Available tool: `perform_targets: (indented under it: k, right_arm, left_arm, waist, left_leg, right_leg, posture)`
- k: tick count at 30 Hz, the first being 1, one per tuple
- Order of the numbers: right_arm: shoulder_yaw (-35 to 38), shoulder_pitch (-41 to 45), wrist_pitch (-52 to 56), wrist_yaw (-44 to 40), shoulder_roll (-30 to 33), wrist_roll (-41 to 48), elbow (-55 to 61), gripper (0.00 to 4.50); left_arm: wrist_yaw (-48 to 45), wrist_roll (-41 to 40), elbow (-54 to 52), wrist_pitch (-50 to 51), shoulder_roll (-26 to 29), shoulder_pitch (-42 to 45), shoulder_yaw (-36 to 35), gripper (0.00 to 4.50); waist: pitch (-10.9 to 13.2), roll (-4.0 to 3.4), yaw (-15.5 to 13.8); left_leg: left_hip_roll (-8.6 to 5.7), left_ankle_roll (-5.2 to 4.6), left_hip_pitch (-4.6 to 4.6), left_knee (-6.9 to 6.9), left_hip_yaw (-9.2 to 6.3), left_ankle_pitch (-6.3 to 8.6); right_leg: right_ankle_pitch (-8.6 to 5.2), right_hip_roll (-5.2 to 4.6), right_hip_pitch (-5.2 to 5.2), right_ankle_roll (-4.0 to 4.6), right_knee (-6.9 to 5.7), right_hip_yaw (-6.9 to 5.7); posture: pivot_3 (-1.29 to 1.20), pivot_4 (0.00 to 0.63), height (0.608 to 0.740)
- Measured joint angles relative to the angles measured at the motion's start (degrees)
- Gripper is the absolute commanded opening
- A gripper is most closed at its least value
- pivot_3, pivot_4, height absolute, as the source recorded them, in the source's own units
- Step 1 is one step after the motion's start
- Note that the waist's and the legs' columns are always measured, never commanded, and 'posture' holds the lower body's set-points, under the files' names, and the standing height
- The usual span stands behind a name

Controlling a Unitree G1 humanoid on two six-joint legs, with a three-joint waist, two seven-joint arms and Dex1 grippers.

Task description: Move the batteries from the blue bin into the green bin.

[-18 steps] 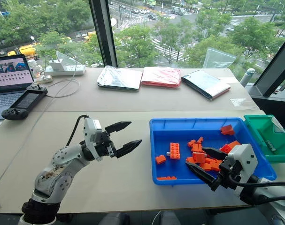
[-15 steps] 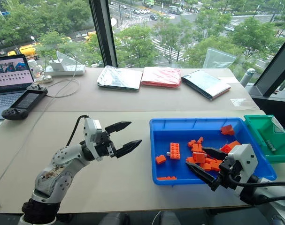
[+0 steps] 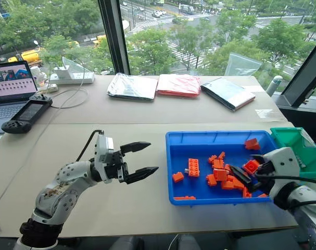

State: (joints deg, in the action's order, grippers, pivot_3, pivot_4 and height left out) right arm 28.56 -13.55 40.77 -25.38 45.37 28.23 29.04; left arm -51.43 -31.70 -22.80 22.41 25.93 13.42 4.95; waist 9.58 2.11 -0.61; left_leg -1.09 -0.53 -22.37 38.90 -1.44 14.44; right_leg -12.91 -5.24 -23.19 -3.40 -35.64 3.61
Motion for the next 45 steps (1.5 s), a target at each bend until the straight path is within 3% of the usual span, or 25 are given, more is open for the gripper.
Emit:
perform_targets:
  k: [17, 29, 32, 39, 45]
  right_arm:
    - [-8.7, 9.3, 3.7, 0.9, 1.5, -8.2, -11.0, 4.49]
    - [-10.3, 12.8, 3.7, -0.9, 1.6, -9.6, -13.7, 4.49]
    - [-10.8, 13.1, 3.7, -1.0, 1.4, -9.6, -13.9, 3.75]
    - [-11.2, 14.0, 4.2, -1.4, 1.1, -9.6, -14.1, 1.49]
    - [-11.2, 14.3, 4.5, -1.6, 0.7, -9.6, -13.7, 1.48]
  left_arm:
    - [0.4, 0.1, 0.2, -0.1, -0.6, -0.7, 0.5, 4.50]
    - [1.7, 0.1, 0.1, -0.6, -0.5, -2.7, 0.3, 4.50]
    - [2.0, 0.1, 0.1, -0.8, -0.5, -2.8, 0.2, 4.50]
    - [2.6, 0.2, -0.2, -0.8, -0.2, -3.5, 0.2, 4.50]
    - [3.0, 0.2, -0.2, -0.9, -0.2, -3.5, 0.3, 4.50]
  waist:
    - [0.0, -0.18, 0.8]
    - [0.0, -0.23, 1.0]
    - [0.0, -0.23, 1.1]
    - [0.0, -0.24, 1.2]
    - [0.0, -0.26, 1.3]
  left_leg:
    - [0.00, -0.04, 0.04, 0.01, -0.03, 0.02]
    - [0.01, -0.04, 0.04, 0.01, -0.04, 0.02]
    - [0.01, -0.04, 0.04, 0.00, -0.04, 0.02]
    - [0.02, -0.04, 0.06, 0.01, -0.04, 0.02]
    - [0.02, -0.04, 0.05, 0.01, -0.05, 0.02]
  right_leg:
    - [-0.01, -0.02, 0.01, -0.02, -0.01, 0.10]
    - [-0.01, -0.01, 0.01, -0.02, -0.02, 0.10]
    - [-0.01, -0.01, 0.01, -0.02, -0.02, 0.10]
    - [-0.01, -0.01, 0.02, -0.02, -0.02, 0.10]
    - [-0.01, -0.02, 0.02, -0.02, -0.03, 0.10]
  posture:
    - [0.00, 0.150, 0.740]
    - [0.00, 0.150, 0.740]
    - [0.00, 0.150, 0.740]
    - [0.00, 0.150, 0.740]
    - [0.00, 0.150, 0.740]
